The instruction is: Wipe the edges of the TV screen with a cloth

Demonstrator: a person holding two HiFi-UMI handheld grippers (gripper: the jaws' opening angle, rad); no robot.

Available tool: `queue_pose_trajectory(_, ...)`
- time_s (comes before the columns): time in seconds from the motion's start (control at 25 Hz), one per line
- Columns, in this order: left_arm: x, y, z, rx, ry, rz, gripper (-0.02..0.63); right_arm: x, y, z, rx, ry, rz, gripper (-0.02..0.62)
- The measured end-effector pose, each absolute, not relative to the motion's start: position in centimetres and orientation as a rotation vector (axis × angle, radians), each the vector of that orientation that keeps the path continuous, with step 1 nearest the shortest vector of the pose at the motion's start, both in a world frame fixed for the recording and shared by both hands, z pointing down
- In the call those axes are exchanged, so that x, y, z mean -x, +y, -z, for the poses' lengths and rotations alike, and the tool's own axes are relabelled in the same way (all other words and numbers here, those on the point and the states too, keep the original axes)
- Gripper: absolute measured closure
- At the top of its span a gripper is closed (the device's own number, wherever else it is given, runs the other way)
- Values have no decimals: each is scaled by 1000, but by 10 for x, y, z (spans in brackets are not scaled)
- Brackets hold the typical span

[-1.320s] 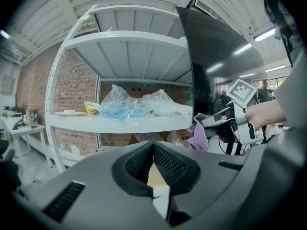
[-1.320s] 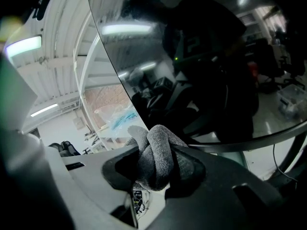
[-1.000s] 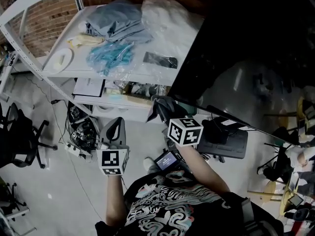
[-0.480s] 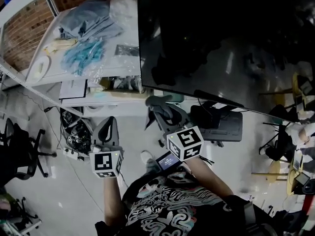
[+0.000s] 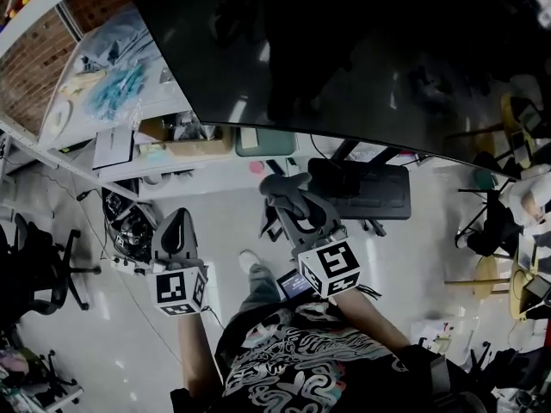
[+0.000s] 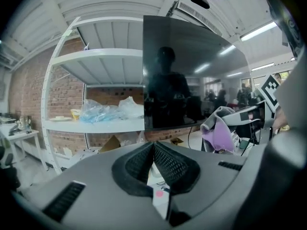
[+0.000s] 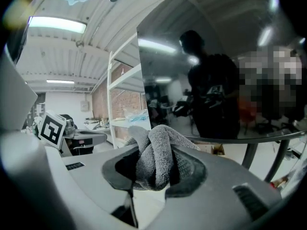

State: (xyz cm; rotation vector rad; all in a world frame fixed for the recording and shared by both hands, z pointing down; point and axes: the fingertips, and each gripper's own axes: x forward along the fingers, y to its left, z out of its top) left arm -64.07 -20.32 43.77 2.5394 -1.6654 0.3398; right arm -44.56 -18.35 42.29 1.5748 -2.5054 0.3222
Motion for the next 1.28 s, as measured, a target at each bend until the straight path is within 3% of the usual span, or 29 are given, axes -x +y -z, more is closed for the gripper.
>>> queue_pose_trajectory(0.64,559,-64,-408,-2666,-1599,-316,588,365,-36,-388,-1789,-2449,-155,446)
queue_pose_trajectory(1.28,564,-40,-384,-2784,-1448,-259,589,405,11,-370,-1863,-2360,-151,446)
